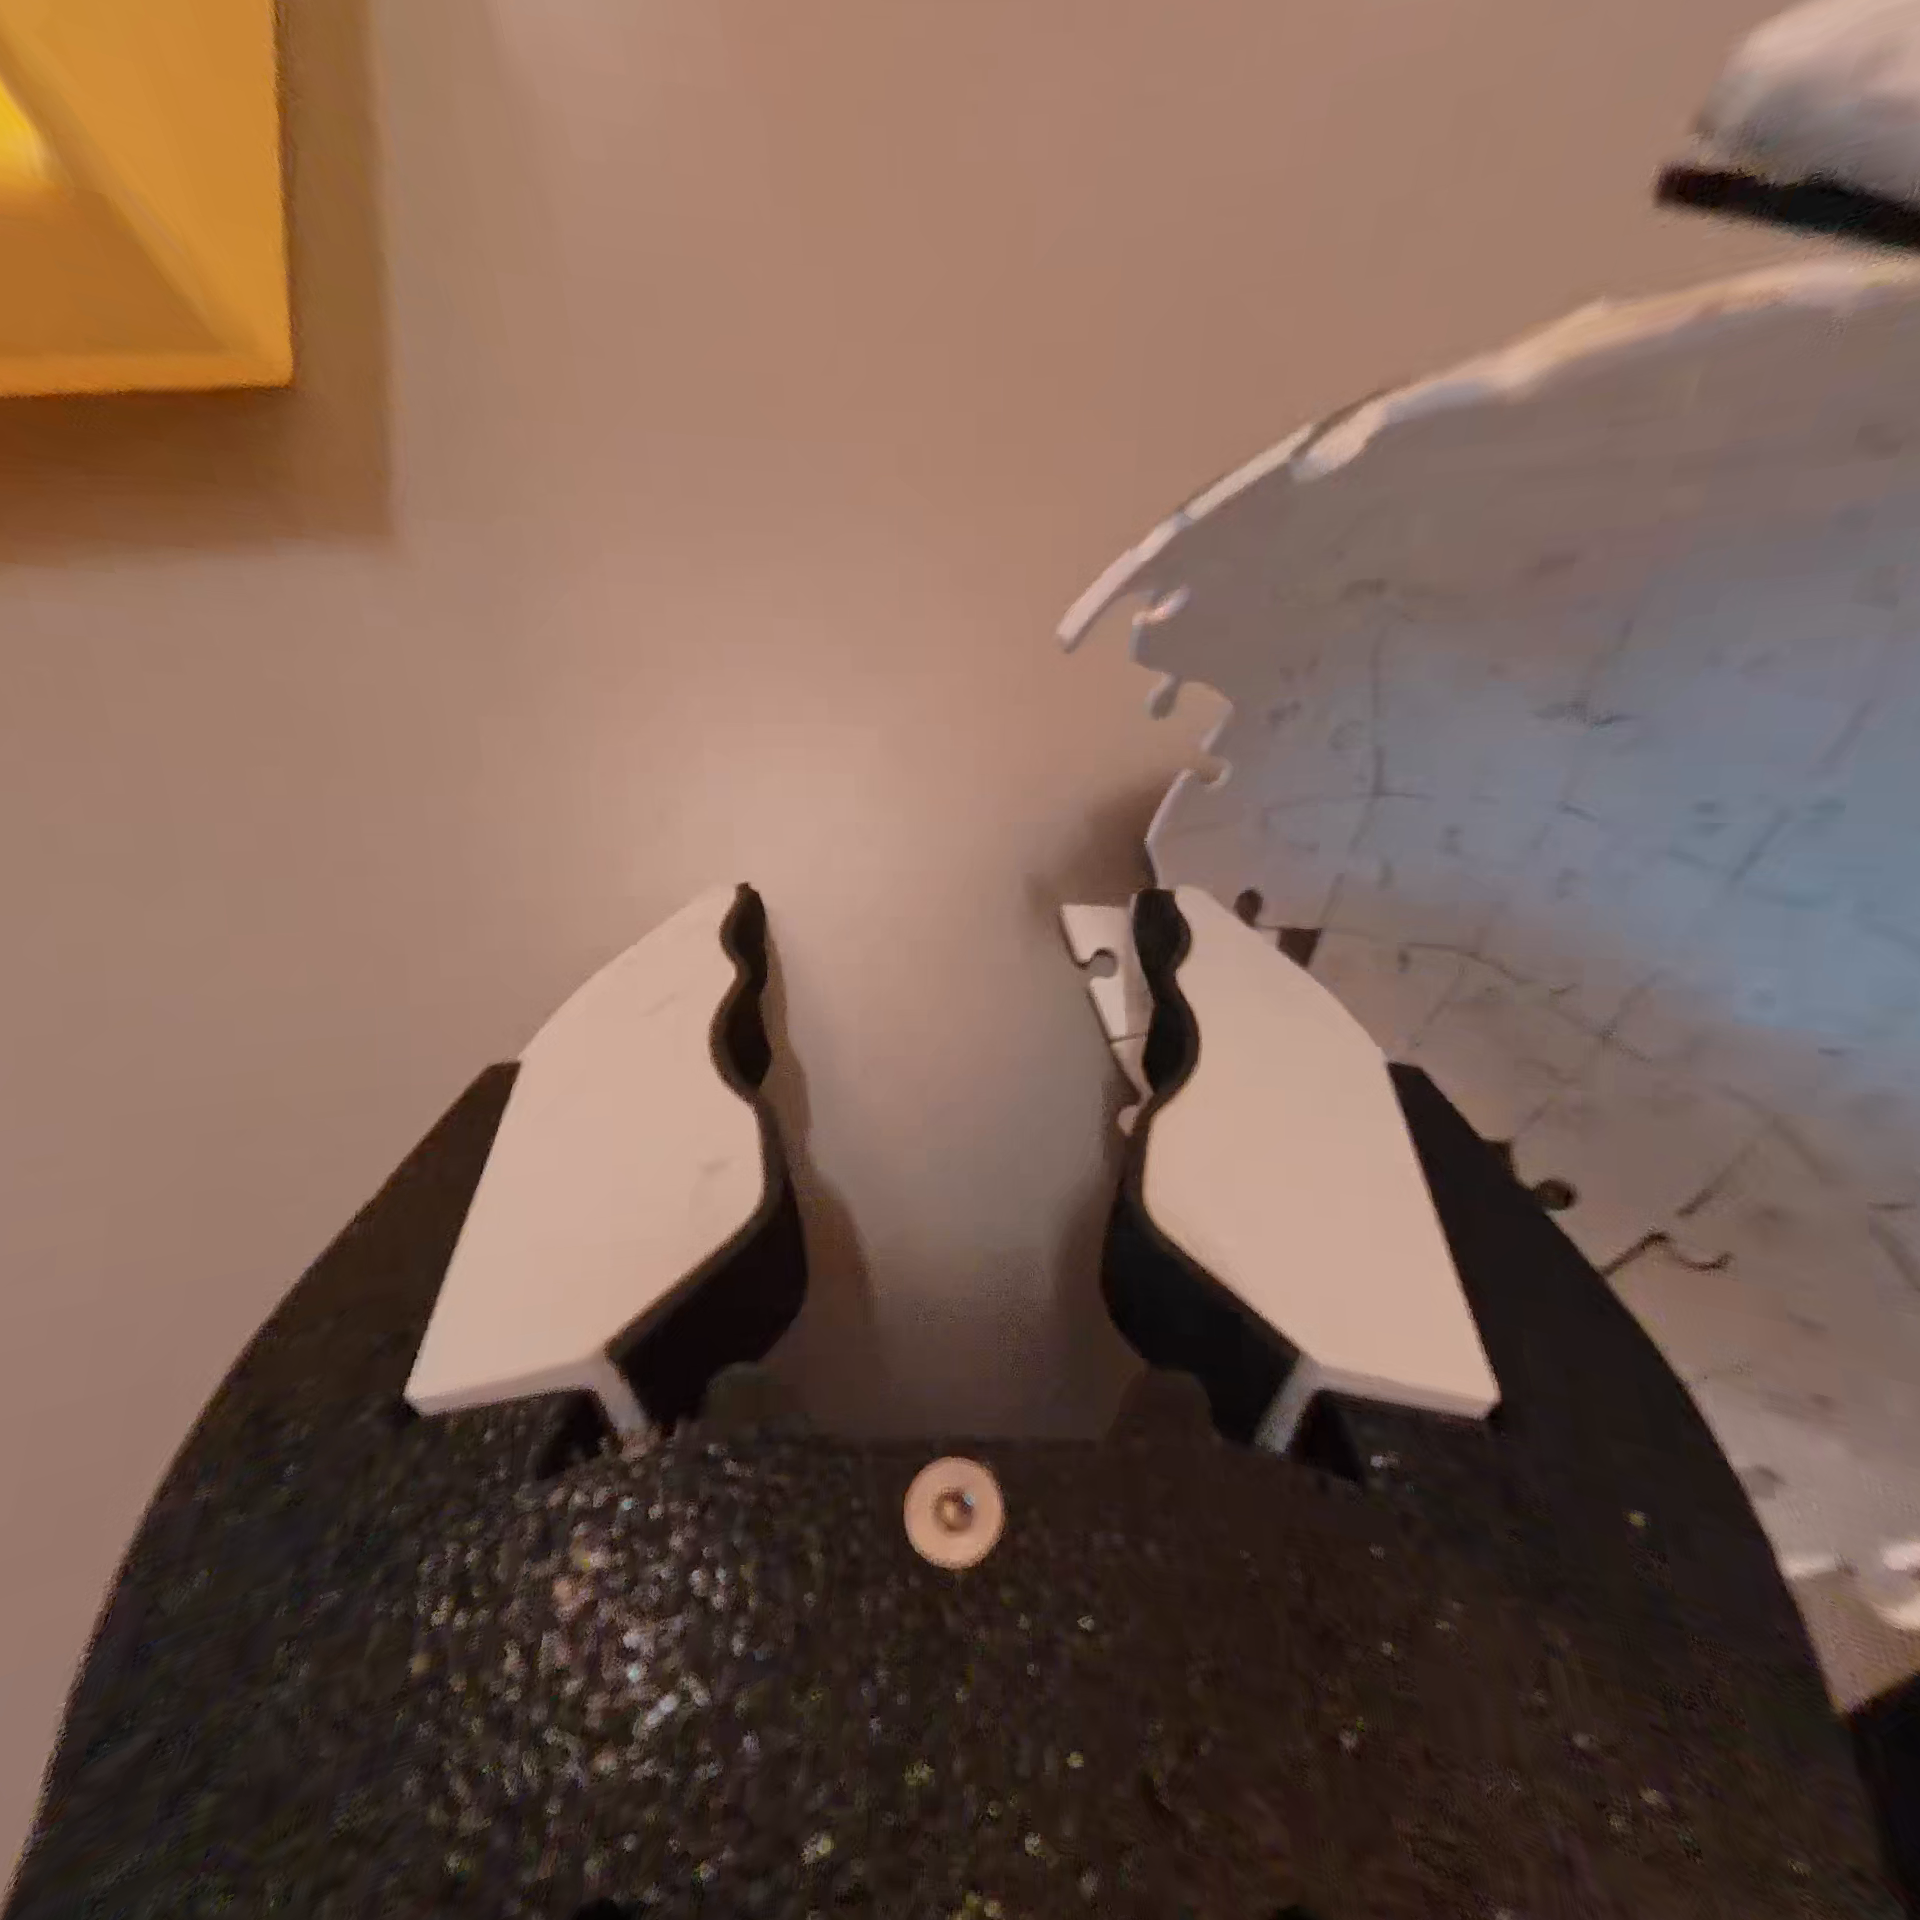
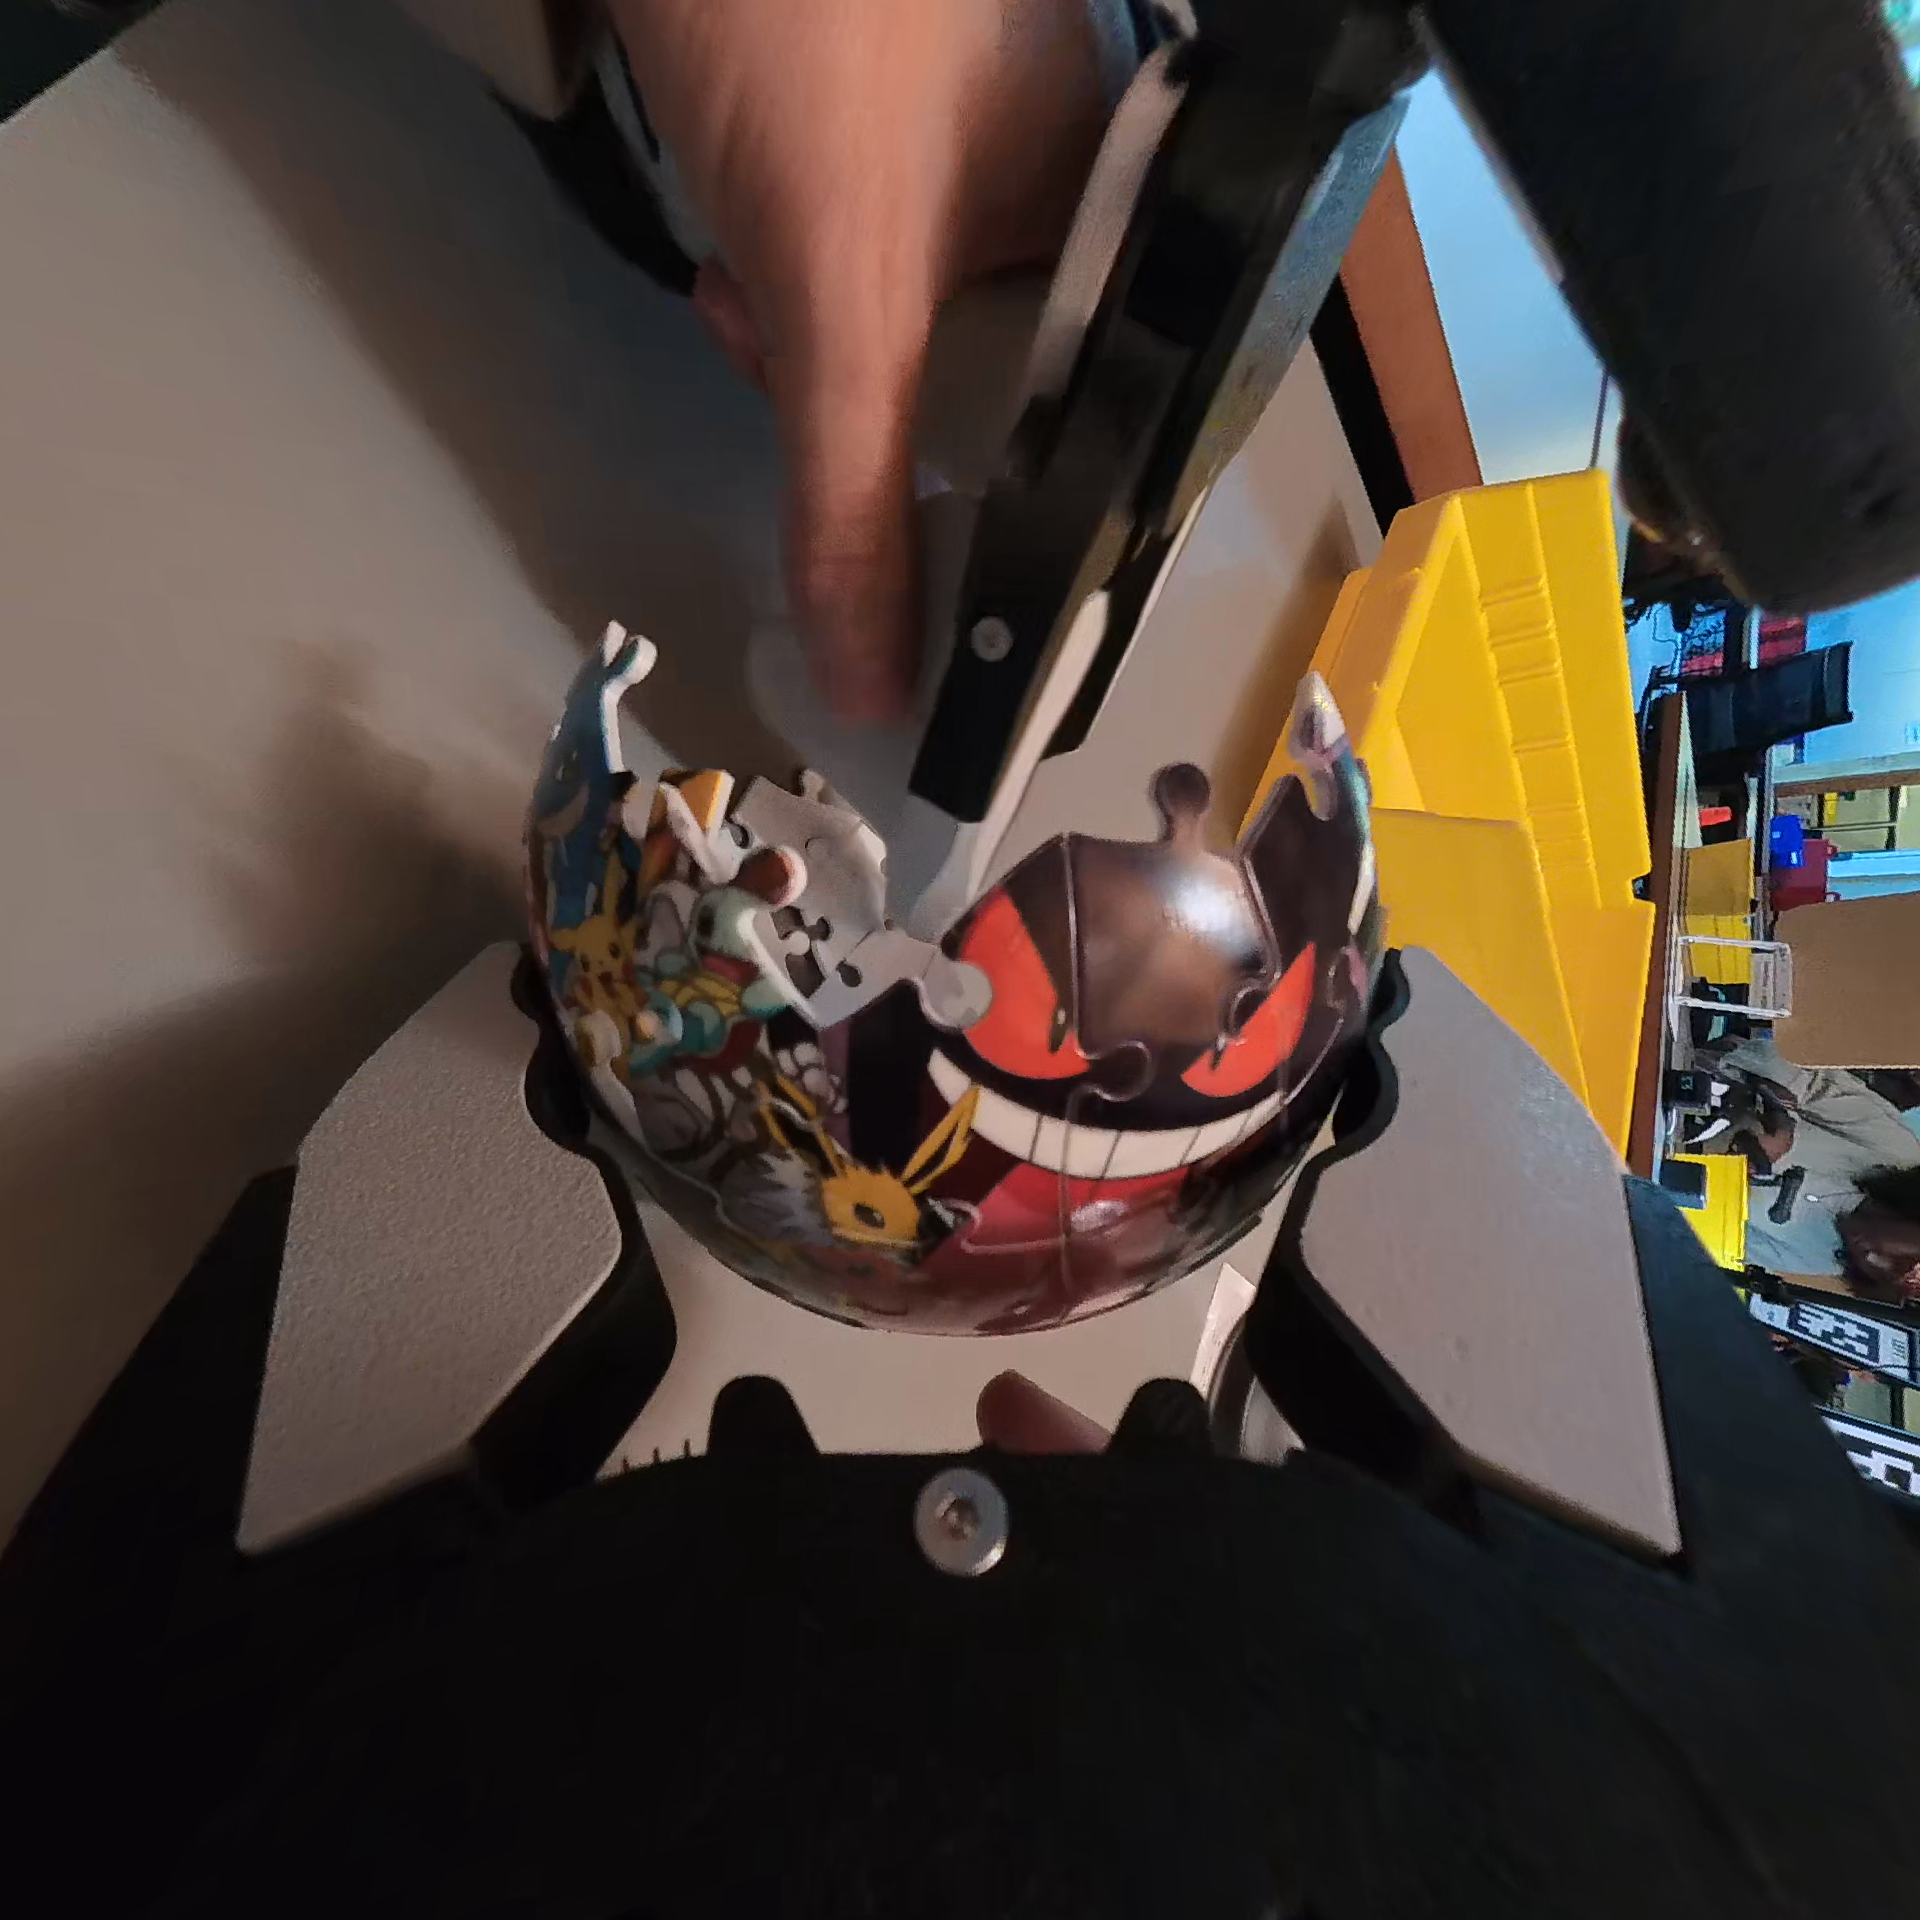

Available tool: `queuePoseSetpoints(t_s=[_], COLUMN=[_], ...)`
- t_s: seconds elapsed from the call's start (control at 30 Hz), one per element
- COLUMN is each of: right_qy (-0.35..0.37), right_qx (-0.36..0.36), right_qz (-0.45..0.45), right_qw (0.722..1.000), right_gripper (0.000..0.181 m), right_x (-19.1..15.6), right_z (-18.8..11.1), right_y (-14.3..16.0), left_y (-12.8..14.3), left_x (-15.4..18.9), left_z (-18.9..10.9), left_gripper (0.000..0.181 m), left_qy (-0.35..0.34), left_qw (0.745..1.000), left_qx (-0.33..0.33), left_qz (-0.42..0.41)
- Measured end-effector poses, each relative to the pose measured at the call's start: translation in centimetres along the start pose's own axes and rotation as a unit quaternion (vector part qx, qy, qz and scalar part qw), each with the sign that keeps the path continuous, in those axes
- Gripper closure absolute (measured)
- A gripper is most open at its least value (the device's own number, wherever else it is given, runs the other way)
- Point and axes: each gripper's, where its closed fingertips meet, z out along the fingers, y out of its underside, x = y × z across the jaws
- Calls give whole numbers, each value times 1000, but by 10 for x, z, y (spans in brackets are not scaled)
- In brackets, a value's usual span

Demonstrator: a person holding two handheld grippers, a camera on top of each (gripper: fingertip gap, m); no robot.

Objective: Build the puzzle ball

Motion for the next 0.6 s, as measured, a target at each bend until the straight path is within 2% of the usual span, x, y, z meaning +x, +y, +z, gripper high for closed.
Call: queuePoseSetpoints(t_s=[0.1, 0.3, 0.4, 0.47, 0.53, 0.6], right_qy=[3, 5, 6, 6, 6, 5], right_qx=[-6, -16, -21, -25, -25, -25], right_qz=[-1, -2, 1, -3, -6, -2], right_qw=[1000, 1000, 1000, 1000, 1000, 1000], right_gripper=[40, 40, 40, 40, 40, 40], right_x=[1, 1, 1, 1, 1, 1], right_z=[0, 1, 2, 2, 1, 1], right_y=[1, 0, 0, 0, 0, 1], left_y=[6, 16, 15, 15, 20, 31], left_x=[-9, -37, -28, -18, -13, -19], left_z=[-2, -15, -17, -23, -32, -37], left_gripper=[103, 108, 99, 102, 102, 105], left_qy=[-44, -127, -97, -49, -15, -34], left_qw=[999, 985, 984, 987, 993, 993], left_qx=[-17, -27, -24, -35, -57, -90], left_qz=[19, -113, -147, -149, -106, -62])
